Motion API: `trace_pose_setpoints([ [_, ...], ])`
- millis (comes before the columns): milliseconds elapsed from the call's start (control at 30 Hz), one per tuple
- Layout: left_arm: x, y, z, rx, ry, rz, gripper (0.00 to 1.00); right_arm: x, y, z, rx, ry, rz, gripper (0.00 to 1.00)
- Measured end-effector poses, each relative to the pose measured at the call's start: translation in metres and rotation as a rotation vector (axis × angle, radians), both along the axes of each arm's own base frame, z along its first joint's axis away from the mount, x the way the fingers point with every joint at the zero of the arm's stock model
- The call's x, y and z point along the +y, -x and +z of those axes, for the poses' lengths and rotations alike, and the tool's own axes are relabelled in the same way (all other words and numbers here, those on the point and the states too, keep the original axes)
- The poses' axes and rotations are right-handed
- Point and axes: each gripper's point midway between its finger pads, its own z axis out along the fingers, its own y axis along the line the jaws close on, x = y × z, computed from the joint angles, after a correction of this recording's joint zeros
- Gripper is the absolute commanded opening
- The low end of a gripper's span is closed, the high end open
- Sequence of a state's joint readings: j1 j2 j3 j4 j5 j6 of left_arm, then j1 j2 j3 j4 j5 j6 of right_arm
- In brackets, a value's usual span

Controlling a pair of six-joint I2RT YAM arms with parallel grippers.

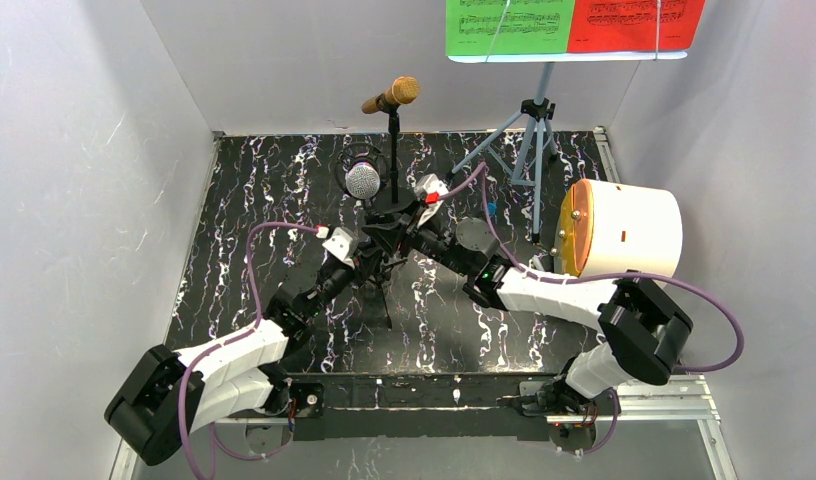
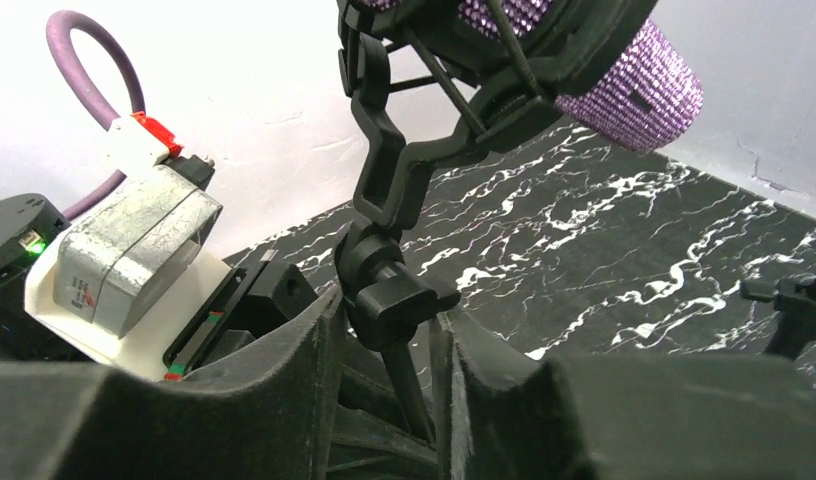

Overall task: Pack up the instrument practice props
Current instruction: Remove the microphone from the microphone stand.

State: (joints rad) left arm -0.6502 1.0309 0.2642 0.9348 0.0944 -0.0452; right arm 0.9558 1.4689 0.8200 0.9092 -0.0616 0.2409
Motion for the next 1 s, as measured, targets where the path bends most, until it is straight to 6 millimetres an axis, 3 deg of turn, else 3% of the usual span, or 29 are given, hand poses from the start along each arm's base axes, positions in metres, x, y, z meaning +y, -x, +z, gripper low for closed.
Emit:
trace_pose_setpoints([
  [133,0.000,-0.001,0.001,0.003,0.005,0.007,0.01,0.004,0.002,0.001,0.006,-0.003,0.020,0.04],
  [167,0.001,-0.001,0.001,0.003,0.006,0.009,0.04,0.004,0.002,0.000,0.001,0.000,0.023,0.01],
  [533,0.001,0.003,-0.003,0.026,0.011,-0.002,0.48,0.003,0.009,-0.001,-0.085,0.019,0.086,0.01],
  [1000,0.012,0.018,-0.004,-0.005,0.047,-0.002,0.58,-0.008,0.011,-0.006,-0.231,-0.067,0.133,0.01],
])
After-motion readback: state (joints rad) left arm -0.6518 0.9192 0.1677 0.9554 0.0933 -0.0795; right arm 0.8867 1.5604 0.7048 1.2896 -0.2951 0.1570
